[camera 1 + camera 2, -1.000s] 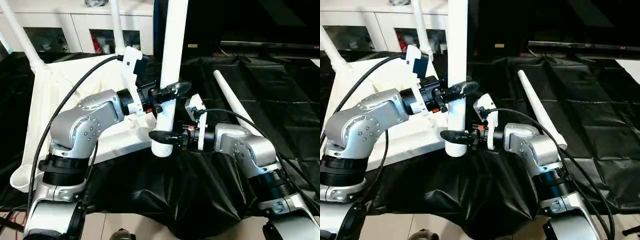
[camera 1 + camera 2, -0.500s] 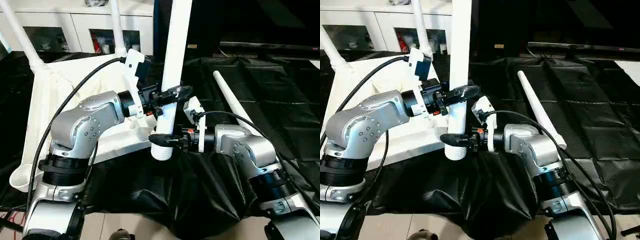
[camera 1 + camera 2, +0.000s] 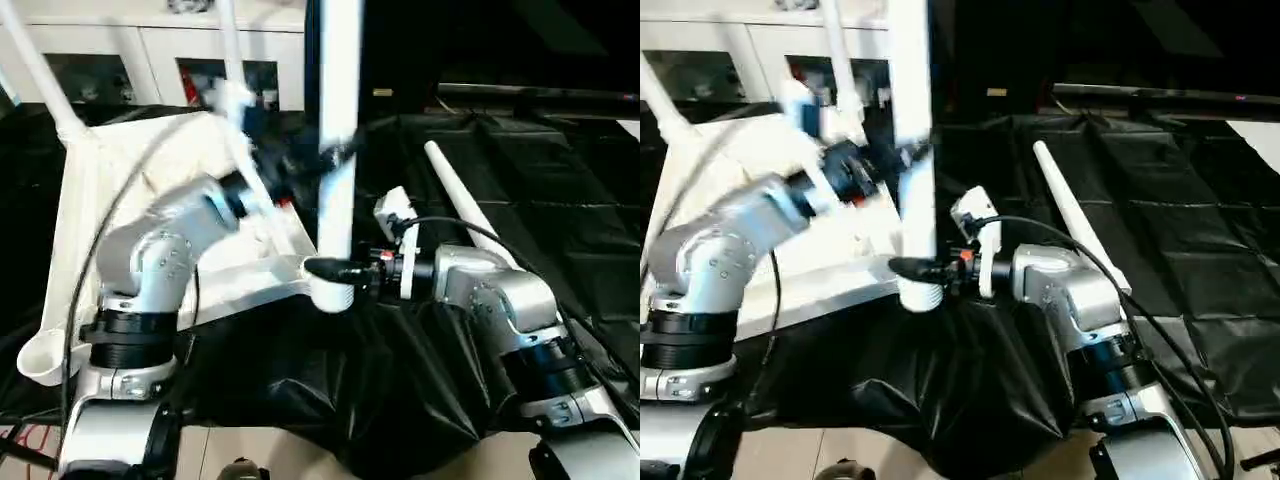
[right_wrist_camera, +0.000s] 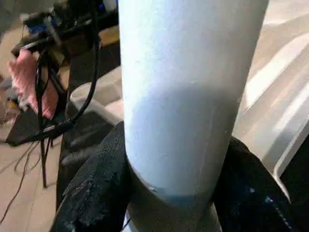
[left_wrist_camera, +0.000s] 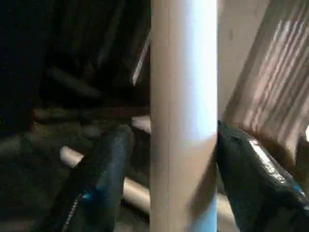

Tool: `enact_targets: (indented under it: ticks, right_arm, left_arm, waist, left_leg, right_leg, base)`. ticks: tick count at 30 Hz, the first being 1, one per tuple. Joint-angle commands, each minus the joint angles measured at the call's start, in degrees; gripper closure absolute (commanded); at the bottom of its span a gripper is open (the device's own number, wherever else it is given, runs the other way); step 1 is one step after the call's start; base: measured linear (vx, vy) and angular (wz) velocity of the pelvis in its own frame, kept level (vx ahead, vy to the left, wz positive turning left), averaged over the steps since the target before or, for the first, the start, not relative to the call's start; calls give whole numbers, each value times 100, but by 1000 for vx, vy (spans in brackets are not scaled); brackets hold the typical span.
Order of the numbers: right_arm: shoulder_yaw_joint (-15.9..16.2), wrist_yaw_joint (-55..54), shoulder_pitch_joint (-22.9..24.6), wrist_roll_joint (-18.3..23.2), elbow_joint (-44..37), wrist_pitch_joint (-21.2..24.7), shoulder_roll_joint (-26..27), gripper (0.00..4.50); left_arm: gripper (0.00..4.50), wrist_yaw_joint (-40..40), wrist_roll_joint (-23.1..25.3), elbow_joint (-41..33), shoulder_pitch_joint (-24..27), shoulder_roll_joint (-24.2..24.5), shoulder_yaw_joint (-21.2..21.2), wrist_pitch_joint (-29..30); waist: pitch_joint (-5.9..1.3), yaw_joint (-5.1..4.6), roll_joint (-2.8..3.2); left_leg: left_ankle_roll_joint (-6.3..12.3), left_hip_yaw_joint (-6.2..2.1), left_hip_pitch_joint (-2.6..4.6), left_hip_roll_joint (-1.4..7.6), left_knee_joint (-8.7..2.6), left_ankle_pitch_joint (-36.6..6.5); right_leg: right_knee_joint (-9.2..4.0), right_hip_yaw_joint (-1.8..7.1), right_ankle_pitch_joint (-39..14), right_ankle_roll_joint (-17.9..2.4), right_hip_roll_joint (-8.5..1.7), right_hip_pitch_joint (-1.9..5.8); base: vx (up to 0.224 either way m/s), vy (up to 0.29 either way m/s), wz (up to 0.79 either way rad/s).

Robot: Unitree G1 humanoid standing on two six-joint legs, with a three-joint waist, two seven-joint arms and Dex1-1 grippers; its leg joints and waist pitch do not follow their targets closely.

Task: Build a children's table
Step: Pick table leg

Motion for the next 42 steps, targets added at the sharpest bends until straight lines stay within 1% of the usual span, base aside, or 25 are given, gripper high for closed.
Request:
enact_targets:
  ticks: [1,4,7,8,9,10,11,12,13,14,15,16,17,18,19,20,22,23,25,27,34,36,38,41,42]
  right_arm:
    - [-252,-154,-72,140,18,-153,92,259]
    - [-395,-406,-53,103,72,-321,199,259]
    - [-537,-737,-45,-16,191,-547,278,259]
    - [-601,-899,-57,-75,263,-624,304,259]
    - [-681,-1202,-76,-249,413,-806,321,259]
    - [-739,-1476,-85,-423,568,-1001,317,259]
    - [-778,-1627,-85,-507,663,-1109,310,259]
    - [-790,-1684,-82,-541,701,-1152,303,259]
    - [-824,-1786,-69,-596,748,-1239,300,259]
    - [-845,-1853,-59,-630,776,-1301,303,259]
    - [-845,-1853,-59,-630,776,-1301,303,259]
    - [-901,-2003,-39,-663,792,-1340,315,259]
    - [-923,-2118,-20,-712,808,-1417,316,259]
    - [-914,-2209,2,-780,814,-1504,311,259]
    - [-862,-2277,26,-894,861,-1661,317,259]
    - [-862,-2277,26,-894,861,-1661,317,259]
    - [-805,-2249,40,-950,899,-1728,335,259]
    - [-761,-2209,49,-994,921,-1778,353,259]
    - [-750,-2198,52,-1004,924,-1788,357,259]
    - [-701,-2178,84,-1028,898,-1813,375,259]
    - [-670,-2116,117,-1058,947,-1883,389,259]
    - [-667,-2104,112,-1061,966,-1898,389,259]
    - [-664,-2091,104,-1069,987,-1912,392,259]
    - [-667,-2050,91,-1085,1004,-1914,387,259]
    - [-664,-2032,82,-1097,1020,-1921,385,259]
  left_arm:
    - [159,198,-139,137,-170,-171,278,-344]
    - [159,448,-168,510,-355,-279,673,-587]
    - [159,604,-31,909,-455,-107,789,-669]
    - [159,585,188,989,-423,19,662,-780]
    - [159,457,618,1123,-327,283,357,-910]
    - [159,231,1067,1199,-179,587,-49,-983]
    - [159,15,1354,1203,-52,802,-359,-1058]
    - [159,-90,1465,1194,7,892,-492,-1091]
    - [159,-283,1604,1154,124,1022,-684,-1142]
    - [159,-406,1681,1154,187,1084,-784,-1199]
    - [159,-406,1681,1154,187,1084,-784,-1199]
    - [159,-640,1836,1134,332,1219,-1034,-1276]
    - [159,-818,1970,1136,446,1347,-1281,-1298]
    - [159,-1041,2176,1178,567,1502,-1591,-1418]
    - [159,-1292,2517,1379,676,1737,-2064,-1548]
    - [159,-1292,2517,1379,676,1737,-2064,-1548]
    - [159,-1425,2712,1615,713,1846,-2287,-1557]
    - [177,-1578,2821,1808,740,1873,-2326,-1590]
    - [188,-1610,2853,1859,744,1879,-2330,-1620]
    - [206,-1643,3099,2242,725,1974,-2411,-1852]
    - [255,-1977,3034,2461,798,2135,-2402,-1878]
    - [275,-2056,3042,2493,815,2128,-2355,-1885]
    - [277,-2111,3087,2580,824,2136,-2336,-1970]
    - [316,-2148,3114,2706,805,2155,-2339,-2060]
    - [316,-2165,3146,2786,788,2168,-2349,-2123]
  waist:
    - [-469,11,-5]
    - [-468,15,-24]
    - [-467,3,-22]
    - [-470,3,-18]
    - [-474,-4,89]
    - [-484,-20,71]
    - [-486,-26,67]
    - [-491,-22,80]
    - [-493,-22,127]
    - [-495,-34,116]
    - [-504,-13,124]
    - [-500,3,121]
    - [-495,-6,122]
    - [-482,-13,131]
    - [-468,-19,146]
    - [-466,-31,134]
    - [-455,-53,153]
    - [-455,-54,158]
    - [-462,-52,155]
    - [-458,-57,166]
    - [-462,-36,184]
    - [-458,-34,188]
    - [-456,-36,184]
    - [-458,-40,177]
    - [-459,-36,180]
  left_leg:
    - [37,1,80,75,-342,-819]
    - [27,2,86,65,-343,-873]
    - [0,0,94,51,-348,-878]
    - [-8,-1,99,52,-347,-878]
    - [-47,-17,112,63,-354,-881]
    - [-90,-37,118,64,-369,-892]
    - [-95,-34,117,62,-368,-874]
    - [-133,-32,120,66,-368,-845]
    - [-177,-30,124,74,-367,-828]
    - [-183,-18,119,71,-361,-823]
    - [-182,-20,134,77,-359,-820]
    - [-164,-16,127,76,-365,-844]
    - [-165,-17,118,76,-372,-871]
    - [-174,-20,117,72,-381,-966]
    - [-189,-26,131,76,-395,-1110]
    - [-190,-22,135,72,-396,-1176]
    - [-245,-14,143,61,-401,-1307]
    - [-251,-11,145,56,-397,-1332]
    - [-253,-16,143,63,-400,-1331]
    - [-239,-25,138,62,-403,-1355]
    - [-230,-26,154,78,-407,-1412]
    - [-235,-27,154,78,-410,-1432]
    - [-231,-29,152,78,-414,-1438]
    - [-225,-29,148,76,-412,-1434]
    - [-223,-29,147,75,-411,-1422]
  right_leg:
    - [-366,230,-916,-1046,-369,339]
    - [-383,225,-983,-1022,-362,339]
    - [-383,223,-1052,-924,-354,327]
    - [-388,222,-1071,-915,-357,327]
    - [-410,218,-1025,-878,-348,294]
    - [-370,211,-999,-826,-338,293]
    - [-380,213,-991,-801,-341,299]
    - [-360,222,-941,-819,-357,303]
    - [-347,222,-818,-889,-360,302]
    - [-333,225,-720,-935,-350,308]
    - [-326,225,-647,-983,-355,299]
    - [-309,226,-488,-1082,-356,309]
    - [-298,226,-474,-1105,-353,315]
    - [-311,225,-565,-1096,-359,315]
    - [-341,228,-778,-1046,-367,297]
    - [-354,231,-868,-1009,-360,294]
    - [-372,245,-1101,-960,-364,295]
    - [-386,249,-1160,-962,-365,292]
    - [-384,248,-1148,-973,-371,299]
    - [-374,244,-1085,-1003,-359,296]
    - [-349,248,-922,-1149,-372,283]
    - [-354,249,-976,-1147,-376,284]
    - [-356,248,-1011,-1139,-376,285]
    - [-361,250,-1025,-1132,-380,289]
    - [-358,250,-1016,-1137,-381,288]
  base:
    - [0,0,0]
    - [0,0,0]
    - [0,0,0]
    - [0,0,0]
    - [0,0,0]
    - [0,0,0]
    - [0,0,0]
    - [0,0,0]
    - [0,0,0]
    - [0,0,0]
    - [0,0,0]
    - [0,0,0]
    - [0,0,0]
    - [0,0,0]
    - [0,0,0]
    - [0,0,0]
    - [0,0,0]
    - [0,0,0]
    - [0,0,0]
    - [0,0,0]
    - [0,0,0]
    - [0,0,0]
    - [0,0,0]
    - [0,0,0]
    - [0,0,0]
